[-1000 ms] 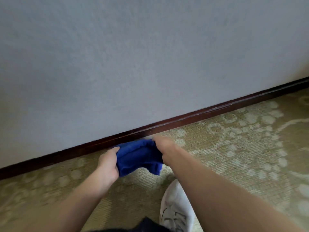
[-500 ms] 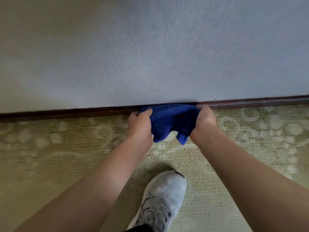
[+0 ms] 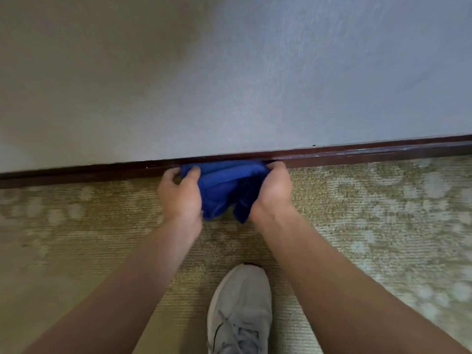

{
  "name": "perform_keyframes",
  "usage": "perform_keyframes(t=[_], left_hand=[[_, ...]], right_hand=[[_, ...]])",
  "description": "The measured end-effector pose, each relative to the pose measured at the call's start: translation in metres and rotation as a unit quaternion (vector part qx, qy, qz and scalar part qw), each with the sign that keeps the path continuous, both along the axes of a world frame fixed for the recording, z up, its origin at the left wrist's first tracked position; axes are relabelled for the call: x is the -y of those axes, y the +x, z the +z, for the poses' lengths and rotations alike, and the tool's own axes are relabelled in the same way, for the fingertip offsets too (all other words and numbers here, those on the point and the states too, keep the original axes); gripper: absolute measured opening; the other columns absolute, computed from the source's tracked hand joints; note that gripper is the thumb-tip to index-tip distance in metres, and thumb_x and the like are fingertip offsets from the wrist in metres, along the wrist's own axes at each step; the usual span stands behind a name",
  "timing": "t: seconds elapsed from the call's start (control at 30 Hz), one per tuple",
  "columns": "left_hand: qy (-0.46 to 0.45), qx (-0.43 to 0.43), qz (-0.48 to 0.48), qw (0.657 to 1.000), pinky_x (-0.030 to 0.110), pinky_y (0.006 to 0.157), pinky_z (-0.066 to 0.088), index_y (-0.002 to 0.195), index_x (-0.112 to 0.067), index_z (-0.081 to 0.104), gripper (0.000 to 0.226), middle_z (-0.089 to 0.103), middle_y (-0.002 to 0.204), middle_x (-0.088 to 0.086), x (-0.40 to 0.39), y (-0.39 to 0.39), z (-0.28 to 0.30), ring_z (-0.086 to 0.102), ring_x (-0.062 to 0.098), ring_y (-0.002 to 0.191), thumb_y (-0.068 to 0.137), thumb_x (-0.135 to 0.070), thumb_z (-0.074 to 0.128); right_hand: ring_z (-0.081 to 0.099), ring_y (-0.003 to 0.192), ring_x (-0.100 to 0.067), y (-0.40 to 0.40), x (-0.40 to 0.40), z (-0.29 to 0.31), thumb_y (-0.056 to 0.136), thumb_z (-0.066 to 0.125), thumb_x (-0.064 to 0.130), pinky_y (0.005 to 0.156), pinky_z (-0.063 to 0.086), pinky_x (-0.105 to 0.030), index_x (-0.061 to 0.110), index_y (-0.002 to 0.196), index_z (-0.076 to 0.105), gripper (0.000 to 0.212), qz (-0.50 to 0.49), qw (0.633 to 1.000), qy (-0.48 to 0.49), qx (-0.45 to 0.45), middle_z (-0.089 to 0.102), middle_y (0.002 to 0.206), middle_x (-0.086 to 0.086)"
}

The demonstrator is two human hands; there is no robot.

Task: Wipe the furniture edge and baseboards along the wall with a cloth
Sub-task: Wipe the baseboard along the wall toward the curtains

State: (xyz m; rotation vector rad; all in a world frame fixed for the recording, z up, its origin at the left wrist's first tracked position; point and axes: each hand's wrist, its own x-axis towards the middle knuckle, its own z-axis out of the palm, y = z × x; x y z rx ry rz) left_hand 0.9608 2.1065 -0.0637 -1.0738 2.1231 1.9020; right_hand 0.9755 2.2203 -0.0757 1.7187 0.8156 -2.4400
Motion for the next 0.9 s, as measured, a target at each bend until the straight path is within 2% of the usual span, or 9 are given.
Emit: perform_keyframes(t=[0.17, 0.23, 0.33, 0.47, 0.6, 0.7, 0.77, 0.83, 0.9], left_hand=[[-0.009, -0.061, 0.019, 0.998, 0.027, 0.068, 0.057, 0.091, -0.022, 0.068, 0.004, 0.071, 0.093, 0.0, 0.02, 0.012, -0.002, 0.07, 0.017, 0.085, 0.088, -0.02, 0.07], [-0.047, -0.097, 0.035, 0.994, 0.031, 0.074, 0.059, 0.09, -0.026, 0.071, 0.004, 0.073, 0.093, -0.002, 0.034, 0.017, 0.0, 0.072, 0.015, 0.087, 0.089, -0.023, 0.069], [-0.16, -0.127, -0.039, 0.978, 0.033, 0.073, 0.059, 0.076, -0.035, 0.068, 0.016, 0.071, 0.08, -0.007, 0.046, 0.013, 0.006, 0.07, 0.01, 0.078, 0.089, -0.026, 0.066], [-0.293, -0.149, -0.104, 0.939, 0.029, 0.065, 0.052, 0.077, -0.025, 0.066, 0.014, 0.064, 0.071, -0.007, 0.043, 0.007, 0.005, 0.06, 0.005, 0.065, 0.09, -0.027, 0.062], [-0.374, -0.224, -0.186, 0.88, 0.023, 0.06, 0.038, 0.085, -0.008, 0.07, 0.009, 0.062, 0.069, -0.005, 0.017, 0.013, 0.0, 0.053, 0.012, 0.061, 0.085, -0.017, 0.065], [-0.385, -0.247, -0.281, 0.844, 0.033, 0.061, 0.045, 0.083, -0.006, 0.068, 0.007, 0.067, 0.069, 0.003, 0.0, 0.016, -0.001, 0.059, 0.022, 0.062, 0.082, -0.013, 0.065], [-0.354, -0.241, -0.285, 0.857, 0.027, 0.067, 0.049, 0.088, -0.008, 0.068, 0.006, 0.067, 0.075, -0.003, 0.003, 0.016, 0.001, 0.062, 0.016, 0.068, 0.083, -0.012, 0.067], [-0.331, -0.213, -0.208, 0.895, 0.014, 0.072, 0.046, 0.095, -0.011, 0.066, 0.011, 0.064, 0.081, -0.009, 0.016, 0.013, 0.001, 0.062, 0.009, 0.076, 0.085, -0.015, 0.068], [-0.335, -0.177, -0.136, 0.915, 0.02, 0.074, 0.047, 0.098, -0.013, 0.065, 0.014, 0.063, 0.083, -0.007, 0.03, 0.008, 0.0, 0.062, 0.012, 0.078, 0.087, -0.021, 0.067]], right_hand=[[0.058, 0.087, -0.028, 0.002, 0.017, -0.005, 0.09, 0.046, 0.022, 0.076, 0.048, -0.042, 0.003, 0.118, 0.057, 0.035, 0.022, 0.999, 0.028, -0.029, 0.061, 0.096, -0.014], [0.058, 0.088, -0.028, 0.002, 0.04, -0.004, 0.093, 0.044, 0.02, 0.077, 0.046, -0.039, 0.005, 0.116, 0.056, 0.03, 0.081, 0.995, 0.033, -0.042, 0.061, 0.097, -0.015], [0.06, 0.089, -0.027, 0.008, 0.054, 0.004, 0.094, 0.043, 0.021, 0.075, 0.047, -0.036, 0.008, 0.12, 0.054, 0.031, 0.125, 0.991, 0.003, -0.043, 0.063, 0.099, -0.013], [0.063, 0.085, -0.026, 0.02, 0.045, 0.005, 0.093, 0.046, 0.021, 0.065, 0.048, -0.029, 0.007, 0.123, 0.054, 0.035, 0.153, 0.987, -0.006, -0.039, 0.066, 0.101, -0.013], [0.065, 0.091, -0.029, 0.021, 0.033, -0.003, 0.089, 0.049, 0.022, 0.078, 0.053, -0.04, 0.004, 0.123, 0.056, 0.039, 0.111, 0.993, 0.016, -0.023, 0.067, 0.103, -0.016], [0.067, 0.103, -0.035, 0.025, 0.024, -0.009, 0.081, 0.053, 0.03, 0.091, 0.054, -0.049, 0.007, 0.121, 0.059, 0.047, 0.084, 0.996, 0.035, 0.001, 0.068, 0.115, -0.019], [0.067, 0.105, -0.039, 0.026, 0.021, -0.012, 0.081, 0.052, 0.028, 0.091, 0.053, -0.055, 0.005, 0.12, 0.061, 0.046, 0.085, 0.996, 0.028, -0.006, 0.068, 0.116, -0.023], [0.065, 0.106, -0.043, 0.024, 0.021, -0.01, 0.084, 0.05, 0.022, 0.086, 0.054, -0.052, 0.0, 0.119, 0.061, 0.042, 0.085, 0.996, 0.023, -0.022, 0.067, 0.117, -0.027], [0.068, 0.1, -0.04, 0.022, 0.022, -0.005, 0.086, 0.05, 0.018, 0.076, 0.054, -0.042, -0.001, 0.119, 0.06, 0.04, 0.09, 0.995, 0.023, -0.043, 0.068, 0.115, -0.026]])
